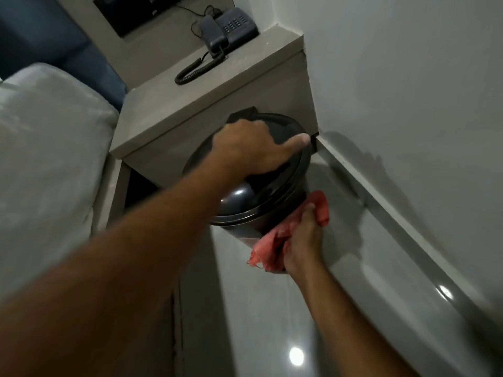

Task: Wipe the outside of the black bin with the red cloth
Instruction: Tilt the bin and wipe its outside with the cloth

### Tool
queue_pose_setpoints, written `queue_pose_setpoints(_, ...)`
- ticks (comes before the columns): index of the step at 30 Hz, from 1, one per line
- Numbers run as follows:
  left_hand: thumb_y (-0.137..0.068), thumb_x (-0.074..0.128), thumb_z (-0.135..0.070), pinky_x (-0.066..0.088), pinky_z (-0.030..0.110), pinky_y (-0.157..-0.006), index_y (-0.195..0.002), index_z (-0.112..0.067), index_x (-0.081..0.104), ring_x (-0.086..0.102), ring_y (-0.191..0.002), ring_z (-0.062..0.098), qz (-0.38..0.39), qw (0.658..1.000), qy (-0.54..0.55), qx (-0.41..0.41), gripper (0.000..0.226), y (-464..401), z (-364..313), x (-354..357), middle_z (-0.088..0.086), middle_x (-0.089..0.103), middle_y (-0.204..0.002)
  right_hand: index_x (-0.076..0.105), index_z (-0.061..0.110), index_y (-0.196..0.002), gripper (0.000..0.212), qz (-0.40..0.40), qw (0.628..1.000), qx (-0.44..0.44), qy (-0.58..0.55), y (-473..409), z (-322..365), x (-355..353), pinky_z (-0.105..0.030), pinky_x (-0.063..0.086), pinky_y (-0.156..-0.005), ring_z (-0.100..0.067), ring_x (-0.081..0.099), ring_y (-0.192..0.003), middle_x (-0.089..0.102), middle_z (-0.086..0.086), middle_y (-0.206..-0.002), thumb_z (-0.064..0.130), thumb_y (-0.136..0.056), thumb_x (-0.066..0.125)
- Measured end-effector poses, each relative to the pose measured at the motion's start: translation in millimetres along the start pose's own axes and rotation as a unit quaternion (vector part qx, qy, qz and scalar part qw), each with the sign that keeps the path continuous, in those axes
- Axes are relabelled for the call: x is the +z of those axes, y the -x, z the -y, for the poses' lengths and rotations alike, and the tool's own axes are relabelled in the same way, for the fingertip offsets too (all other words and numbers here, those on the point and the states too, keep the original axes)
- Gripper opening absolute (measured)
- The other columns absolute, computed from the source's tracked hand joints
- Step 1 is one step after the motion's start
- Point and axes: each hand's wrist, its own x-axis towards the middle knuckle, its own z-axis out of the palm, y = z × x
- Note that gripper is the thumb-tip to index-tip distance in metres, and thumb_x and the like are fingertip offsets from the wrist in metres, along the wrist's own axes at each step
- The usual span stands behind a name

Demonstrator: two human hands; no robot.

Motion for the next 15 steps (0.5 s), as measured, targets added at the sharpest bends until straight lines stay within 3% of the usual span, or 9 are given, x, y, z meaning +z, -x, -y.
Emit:
queue_pose_setpoints(2,-0.062,0.024,-0.098,0.044,0.032,-0.059,-0.097,-0.021,0.071,0.067,-0.077,0.023,0.078,0.994,-0.023,0.078,0.098,-5.2,37.9,-7.5,-0.001,0.068,-0.078,0.051,0.020,-0.143,0.051,-0.013,0.999,0.029,-0.002,6.3,6.4,-4.0,-0.037,0.051,-0.081,-0.022,0.067,-0.093,0.069,-0.006,-0.119,0.049,-0.104,0.036)
queue_pose_setpoints(3,-0.062,0.027,-0.098,0.049,0.040,-0.075,-0.128,-0.027,0.060,0.064,-0.106,0.031,0.133,0.987,-0.031,0.083,0.102,-0.7,55.0,-5.8,0.003,0.069,-0.107,0.050,0.018,-0.143,0.052,-0.017,0.998,0.061,-0.013,13.3,9.6,-3.4,-0.040,0.051,-0.083,-0.024,0.065,-0.090,0.067,-0.008,-0.118,0.049,-0.105,0.035)
queue_pose_setpoints(4,-0.060,0.027,-0.098,0.044,0.049,-0.098,-0.147,-0.034,0.037,0.048,-0.130,0.037,0.180,0.982,-0.024,0.056,0.108,6.9,66.5,0.1,0.010,0.054,-0.141,0.050,0.016,-0.143,0.053,-0.012,0.995,0.094,-0.027,22.0,10.6,-1.1,-0.045,0.051,-0.086,-0.027,0.064,-0.091,0.065,-0.011,-0.120,0.050,-0.104,0.036)
queue_pose_setpoints(5,-0.057,0.023,-0.099,0.031,0.052,-0.110,-0.153,-0.039,0.018,0.034,-0.141,0.040,0.202,0.979,-0.004,0.025,0.114,14.3,70.4,8.1,0.014,0.033,-0.158,0.050,0.015,-0.142,0.056,-0.003,0.992,0.118,-0.039,31.1,9.2,1.8,-0.050,0.051,-0.087,-0.031,0.065,-0.094,0.066,-0.012,-0.121,0.053,-0.103,0.037)
queue_pose_setpoints(6,-0.055,0.017,-0.100,0.026,0.052,-0.112,-0.155,-0.038,0.011,0.030,-0.142,0.042,0.196,0.980,0.019,0.007,0.117,19.6,68.5,17.7,0.018,0.024,-0.161,0.052,0.015,-0.140,0.059,0.010,0.991,0.127,-0.038,41.3,6.1,5.3,-0.053,0.051,-0.088,-0.035,0.067,-0.099,0.069,-0.014,-0.120,0.057,-0.101,0.038)
queue_pose_setpoints(10,-0.051,-0.007,-0.098,0.040,0.047,-0.083,-0.150,-0.015,0.032,0.057,-0.118,0.042,0.100,0.994,-0.033,-0.014,0.134,11.3,48.4,28.6,0.022,0.060,-0.134,0.067,0.022,-0.120,0.059,0.084,0.987,0.105,-0.088,63.6,-3.9,28.8,-0.054,0.062,-0.071,-0.037,0.075,-0.092,0.077,-0.017,-0.108,0.067,-0.089,0.045)
queue_pose_setpoints(13,-0.050,-0.007,-0.099,0.034,0.044,-0.075,-0.143,-0.015,0.042,0.060,-0.112,0.040,0.111,0.993,-0.042,-0.023,0.135,8.8,50.1,24.1,0.017,0.064,-0.128,0.060,0.016,-0.106,0.061,-0.005,0.983,0.161,-0.083,43.9,4.0,33.8,-0.051,0.059,-0.045,-0.042,0.067,-0.072,0.070,-0.022,-0.085,0.070,-0.093,0.035)
queue_pose_setpoints(14,-0.048,-0.007,-0.099,0.035,0.044,-0.076,-0.141,-0.015,0.044,0.060,-0.112,0.040,0.114,0.992,-0.044,-0.021,0.135,9.7,50.3,24.6,0.016,0.064,-0.128,0.057,0.013,-0.104,0.065,-0.026,0.981,0.183,-0.062,34.2,7.4,27.3,-0.053,0.057,-0.042,-0.044,0.064,-0.065,0.068,-0.024,-0.075,0.071,-0.094,0.029)
queue_pose_setpoints(15,-0.047,-0.008,-0.099,0.037,0.044,-0.077,-0.140,-0.016,0.045,0.060,-0.112,0.039,0.112,0.993,-0.043,-0.019,0.135,10.1,50.5,25.3,0.015,0.065,-0.128,0.054,0.004,-0.100,0.075,-0.028,0.976,0.212,-0.029,26.0,9.2,20.5,-0.059,0.056,-0.049,-0.050,0.062,-0.063,0.067,-0.031,-0.066,0.072,-0.095,0.022)
